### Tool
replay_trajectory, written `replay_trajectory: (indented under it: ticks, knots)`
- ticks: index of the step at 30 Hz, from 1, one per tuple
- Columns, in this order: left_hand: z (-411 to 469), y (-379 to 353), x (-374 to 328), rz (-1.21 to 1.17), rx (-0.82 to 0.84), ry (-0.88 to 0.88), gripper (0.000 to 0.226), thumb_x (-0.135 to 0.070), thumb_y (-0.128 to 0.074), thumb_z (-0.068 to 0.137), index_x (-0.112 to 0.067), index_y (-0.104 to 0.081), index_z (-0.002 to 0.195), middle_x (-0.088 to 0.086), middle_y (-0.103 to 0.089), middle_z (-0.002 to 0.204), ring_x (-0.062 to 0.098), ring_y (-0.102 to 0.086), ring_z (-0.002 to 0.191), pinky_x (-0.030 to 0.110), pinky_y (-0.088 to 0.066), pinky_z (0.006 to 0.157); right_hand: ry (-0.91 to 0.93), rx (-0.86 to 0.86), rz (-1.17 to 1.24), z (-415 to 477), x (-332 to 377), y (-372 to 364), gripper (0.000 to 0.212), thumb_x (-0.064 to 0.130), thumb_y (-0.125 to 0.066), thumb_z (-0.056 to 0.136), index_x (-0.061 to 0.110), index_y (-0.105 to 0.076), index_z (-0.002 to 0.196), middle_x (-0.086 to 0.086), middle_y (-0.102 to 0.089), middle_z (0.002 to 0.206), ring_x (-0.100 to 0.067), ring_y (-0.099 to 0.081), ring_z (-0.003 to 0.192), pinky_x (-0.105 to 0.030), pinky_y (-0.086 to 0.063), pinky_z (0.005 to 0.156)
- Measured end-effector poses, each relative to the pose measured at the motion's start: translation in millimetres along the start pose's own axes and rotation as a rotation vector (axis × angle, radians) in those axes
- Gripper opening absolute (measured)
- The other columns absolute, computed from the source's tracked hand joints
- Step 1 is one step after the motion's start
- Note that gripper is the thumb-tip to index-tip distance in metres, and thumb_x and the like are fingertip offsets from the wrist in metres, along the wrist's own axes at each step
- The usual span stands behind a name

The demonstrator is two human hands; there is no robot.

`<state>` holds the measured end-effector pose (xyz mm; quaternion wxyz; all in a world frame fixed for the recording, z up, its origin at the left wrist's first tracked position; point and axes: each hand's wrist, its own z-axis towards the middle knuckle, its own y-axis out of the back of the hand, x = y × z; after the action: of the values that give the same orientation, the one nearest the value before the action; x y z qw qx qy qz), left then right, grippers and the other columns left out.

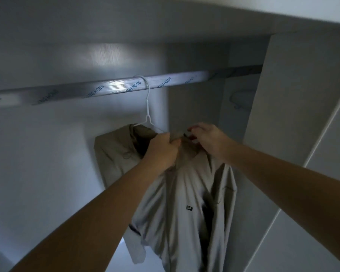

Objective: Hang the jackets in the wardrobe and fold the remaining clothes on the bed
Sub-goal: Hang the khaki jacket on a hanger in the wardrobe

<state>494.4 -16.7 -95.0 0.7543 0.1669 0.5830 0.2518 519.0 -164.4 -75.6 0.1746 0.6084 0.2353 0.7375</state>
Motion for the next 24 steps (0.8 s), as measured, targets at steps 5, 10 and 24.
replay_trajectory:
  ticks: [5,10,24]
  knots:
    - [7.2,10.3,-6.9,-0.008,-0.414,-0.009,0.017,-0.015,-0.047,0.097,-0.004,-0.061,0.100,0.015,-0.063,0.098,0.030,-0.057,0.098,0.024,-0.036,0.074,0.212,0.065,-0.559,-37.0,-22.5,-11.0,0.035,0.034,-0.034,0.103,0.009,-0.059,0.103,-0.019,-0.066,0.104,-0.035,-0.061,0.095,-0.032,-0.037,0.071]
    - [7.6,14.1,1.7,0.374,-0.343,-0.026,0.026,-0.019,-0.043,0.097,-0.008,-0.055,0.076,0.012,-0.057,0.075,0.030,-0.056,0.072,0.032,-0.039,0.057,0.238,0.150,-0.464,-59.3,-29.9,-19.8,0.039,0.040,-0.038,0.100,0.022,-0.045,0.067,0.009,-0.052,0.062,-0.008,-0.053,0.059,-0.023,-0.037,0.054]
    - [7.8,26.3,16.7,0.516,-0.243,0.015,0.021,-0.021,-0.041,0.096,-0.012,-0.057,0.086,0.006,-0.057,0.076,0.024,-0.055,0.070,0.027,-0.037,0.055,-0.372,0.528,0.151,-51.8,-35.5,-17.4,0.027,0.035,-0.046,0.098,0.021,-0.067,0.107,0.000,-0.070,0.100,-0.012,-0.062,0.081,-0.034,-0.056,0.078]
